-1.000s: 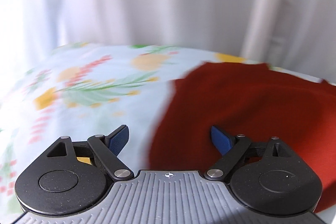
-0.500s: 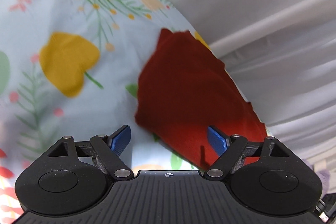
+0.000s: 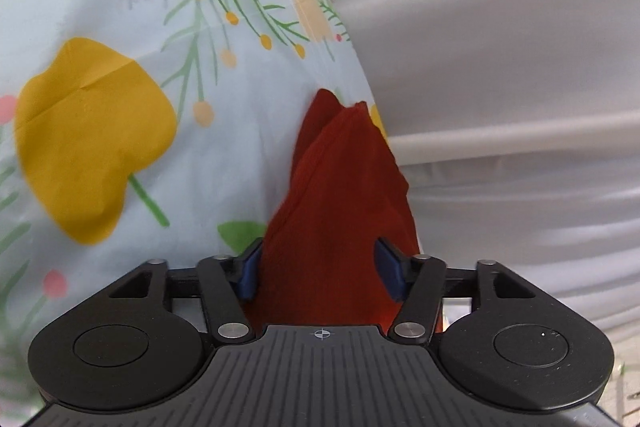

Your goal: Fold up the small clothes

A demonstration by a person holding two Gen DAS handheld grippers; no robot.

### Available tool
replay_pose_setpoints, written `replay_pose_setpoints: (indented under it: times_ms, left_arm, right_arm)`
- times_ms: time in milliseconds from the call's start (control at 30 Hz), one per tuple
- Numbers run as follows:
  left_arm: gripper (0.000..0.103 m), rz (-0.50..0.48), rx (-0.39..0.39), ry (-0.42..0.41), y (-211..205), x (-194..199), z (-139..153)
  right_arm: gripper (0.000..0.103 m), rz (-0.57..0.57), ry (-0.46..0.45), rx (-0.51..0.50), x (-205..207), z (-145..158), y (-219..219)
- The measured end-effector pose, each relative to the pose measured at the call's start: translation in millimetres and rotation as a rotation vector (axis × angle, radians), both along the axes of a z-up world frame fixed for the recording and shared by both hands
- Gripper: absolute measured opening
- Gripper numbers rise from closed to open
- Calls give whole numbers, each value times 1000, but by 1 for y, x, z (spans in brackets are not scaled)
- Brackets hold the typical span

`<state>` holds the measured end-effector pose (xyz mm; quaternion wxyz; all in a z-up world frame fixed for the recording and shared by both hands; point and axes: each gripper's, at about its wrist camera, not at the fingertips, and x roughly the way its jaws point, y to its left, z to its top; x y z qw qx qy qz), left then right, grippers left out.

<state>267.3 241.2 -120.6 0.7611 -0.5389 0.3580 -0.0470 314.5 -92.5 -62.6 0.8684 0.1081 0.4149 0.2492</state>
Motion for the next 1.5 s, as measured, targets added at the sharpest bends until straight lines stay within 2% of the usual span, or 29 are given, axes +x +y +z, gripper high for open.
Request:
replay_pose_setpoints:
  times_ms: [100,167,267,400,567,633,700,833,967,1133,1200,1333,1433,1500]
  left_arm:
    - [39,-9,8,11,1,17,-3]
    - [33,-27,22,13,0,24,-3]
    - [19,-58,42,25,-3,33,-4]
    - [15,-72,61,3,-6,35,-1]
    - [14,-70,89,-22,-9,34,7]
    - [14,-72,98,-25,-10,35,11]
    - [14,-77,107,-30,-12,35,17]
    - [14,-98,164,-61,-25,36,41]
    - [13,-136,194,-122,-52,39,72]
    - [13,-254,292,-209,-119,49,102]
    - [13,-317,346,-208,-151,54,98]
    - [13,-420,438,-156,-206,55,69]
    - [15,-431,501,-182,-225,45,54]
    - [20,-424,549,-211,-231,39,56]
  right_arm:
    - [15,-13,6,-42,7,-13,17]
    - [12,-26,-14,-66,7,-15,25]
    - [10,-29,-87,-128,2,-14,34]
    - [9,-17,-153,-201,-3,-15,43]
    - [7,-61,-209,-220,-10,-11,42]
    - [7,-51,-187,-233,-7,-17,43]
    - [7,-38,-184,-220,-4,-17,40]
    - [7,-103,-166,-134,-5,-5,16]
    - [7,-173,-212,-110,-19,11,-20]
    - [7,-309,-247,-87,-37,30,-78]
    - [7,-353,-248,-73,-43,35,-97]
    - [7,-398,-232,-63,-53,35,-124]
    - [7,-409,-210,-59,-58,30,-138]
    - [7,-411,-192,-53,-56,26,-141]
